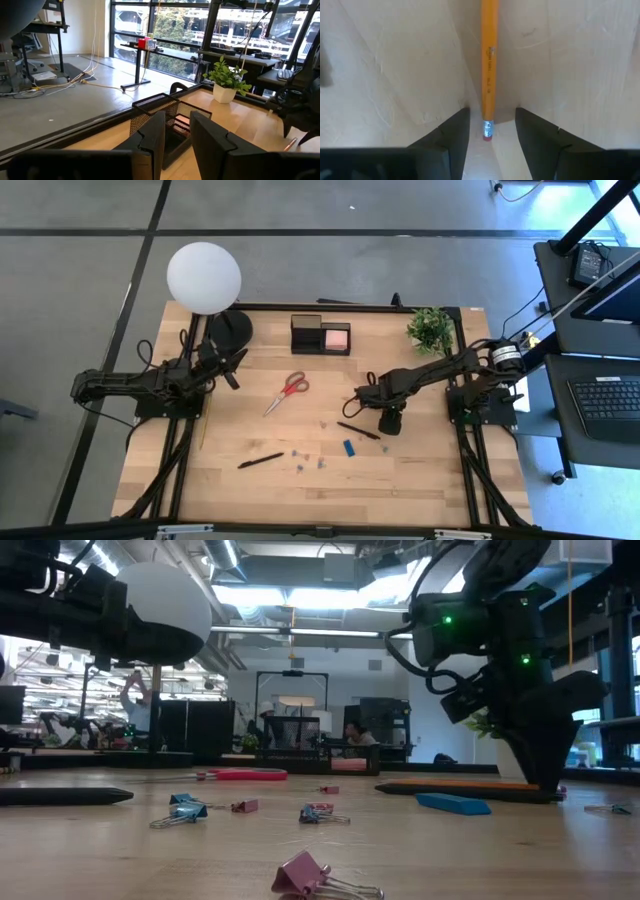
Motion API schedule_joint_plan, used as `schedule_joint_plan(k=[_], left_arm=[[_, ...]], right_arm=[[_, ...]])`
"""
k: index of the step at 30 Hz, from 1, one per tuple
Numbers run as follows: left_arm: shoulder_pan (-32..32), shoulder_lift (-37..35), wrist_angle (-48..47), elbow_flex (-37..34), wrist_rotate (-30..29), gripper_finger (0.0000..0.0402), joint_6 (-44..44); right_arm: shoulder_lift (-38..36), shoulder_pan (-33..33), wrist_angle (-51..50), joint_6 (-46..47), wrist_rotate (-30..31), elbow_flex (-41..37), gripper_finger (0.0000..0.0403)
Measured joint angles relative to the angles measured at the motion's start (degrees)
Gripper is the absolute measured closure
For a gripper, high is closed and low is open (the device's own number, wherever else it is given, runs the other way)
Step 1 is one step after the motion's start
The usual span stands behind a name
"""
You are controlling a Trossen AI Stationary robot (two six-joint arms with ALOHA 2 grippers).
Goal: Pick and place office supplies into organizer
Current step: Put the orange pencil into the black desk organizer
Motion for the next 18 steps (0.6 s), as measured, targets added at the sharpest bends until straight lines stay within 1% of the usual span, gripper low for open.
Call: schedule_joint_plan(k=[8, 18], left_arm=[[0.00, -0.01, -0.12, 0.00, 0.00, 0.0316, 0.00], [0.00, 0.01, -0.13, 0.01, 0.00, 0.0316, 0.00]], right_arm=[[0.07, 0.00, -1.59, -0.04, -0.24, -0.01, 0.0240], [0.15, -0.07, -2.59, -0.51, -2.12, -0.14, 0.0240]])
